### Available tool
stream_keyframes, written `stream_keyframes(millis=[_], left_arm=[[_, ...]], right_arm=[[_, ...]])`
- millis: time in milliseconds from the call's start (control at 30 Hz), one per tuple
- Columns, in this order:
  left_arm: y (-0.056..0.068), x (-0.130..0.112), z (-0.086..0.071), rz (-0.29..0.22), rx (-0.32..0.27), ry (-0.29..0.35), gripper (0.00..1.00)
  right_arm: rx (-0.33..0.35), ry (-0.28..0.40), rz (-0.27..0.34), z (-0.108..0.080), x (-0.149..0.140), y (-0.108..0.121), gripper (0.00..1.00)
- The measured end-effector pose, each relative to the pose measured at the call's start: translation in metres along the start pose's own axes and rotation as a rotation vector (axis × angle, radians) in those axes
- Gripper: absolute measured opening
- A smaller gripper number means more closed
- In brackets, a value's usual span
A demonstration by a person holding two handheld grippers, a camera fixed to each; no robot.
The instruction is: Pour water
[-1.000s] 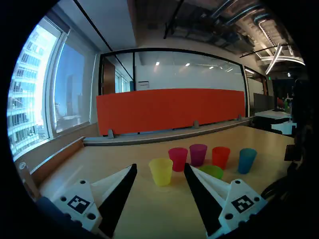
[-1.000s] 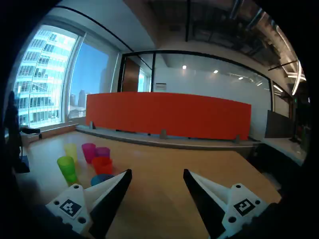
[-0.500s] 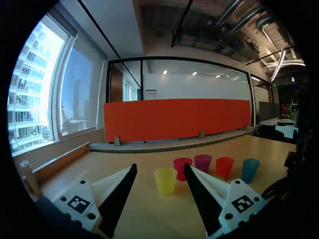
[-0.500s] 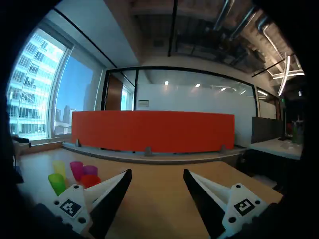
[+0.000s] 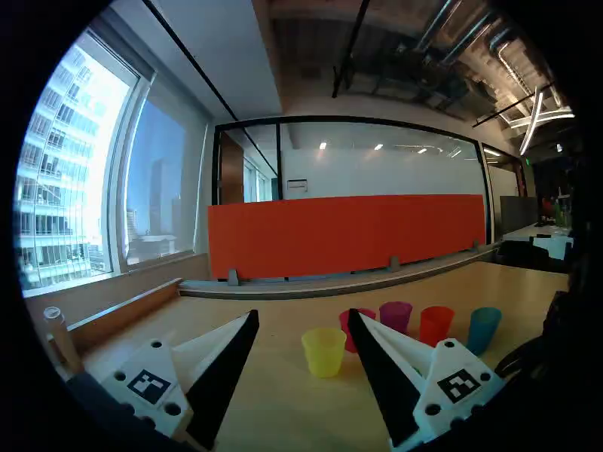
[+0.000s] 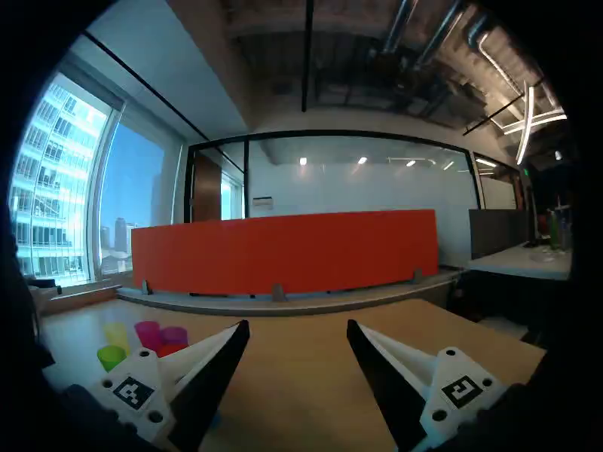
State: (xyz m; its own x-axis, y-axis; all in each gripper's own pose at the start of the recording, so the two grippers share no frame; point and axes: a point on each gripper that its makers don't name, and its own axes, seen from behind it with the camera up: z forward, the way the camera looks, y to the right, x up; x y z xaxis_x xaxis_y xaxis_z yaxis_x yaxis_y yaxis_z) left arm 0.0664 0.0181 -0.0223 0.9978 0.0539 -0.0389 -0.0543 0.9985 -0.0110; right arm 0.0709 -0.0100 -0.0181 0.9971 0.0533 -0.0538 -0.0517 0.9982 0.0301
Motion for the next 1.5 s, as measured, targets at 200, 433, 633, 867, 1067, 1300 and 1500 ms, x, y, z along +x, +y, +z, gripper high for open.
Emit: stream_keyframes(millis=[200, 433, 633, 867, 1067, 1300, 1500], left_arm=[[0.0, -0.005, 0.002, 0.014, 0.016, 0.003, 0.87], [-0.004, -0.017, 0.004, -0.007, 0.031, 0.007, 0.87], [-0.008, -0.027, 0.006, -0.045, 0.027, 0.013, 0.87], [-0.011, -0.037, 0.011, -0.059, 0.02, 0.008, 0.87], [-0.01, -0.044, 0.013, -0.066, 0.012, 0.003, 0.87], [-0.013, -0.052, 0.013, -0.067, 0.012, -0.001, 0.87], [-0.014, -0.057, 0.015, -0.068, 0.012, -0.01, 0.87]], right_arm=[[-0.014, -0.013, -0.03, -0.001, -0.005, 0.003, 1.0], [-0.023, -0.017, -0.044, -0.002, -0.002, 0.004, 1.0], [-0.031, -0.018, -0.055, -0.003, 0.001, 0.005, 1.0], [-0.044, -0.02, -0.064, -0.005, 0.002, 0.008, 1.0], [-0.058, -0.016, -0.075, -0.006, 0.006, 0.011, 1.0], [-0.064, -0.017, -0.1, -0.005, 0.009, 0.009, 1.0], [-0.059, -0.012, -0.106, -0.003, 0.01, 0.002, 1.0]])
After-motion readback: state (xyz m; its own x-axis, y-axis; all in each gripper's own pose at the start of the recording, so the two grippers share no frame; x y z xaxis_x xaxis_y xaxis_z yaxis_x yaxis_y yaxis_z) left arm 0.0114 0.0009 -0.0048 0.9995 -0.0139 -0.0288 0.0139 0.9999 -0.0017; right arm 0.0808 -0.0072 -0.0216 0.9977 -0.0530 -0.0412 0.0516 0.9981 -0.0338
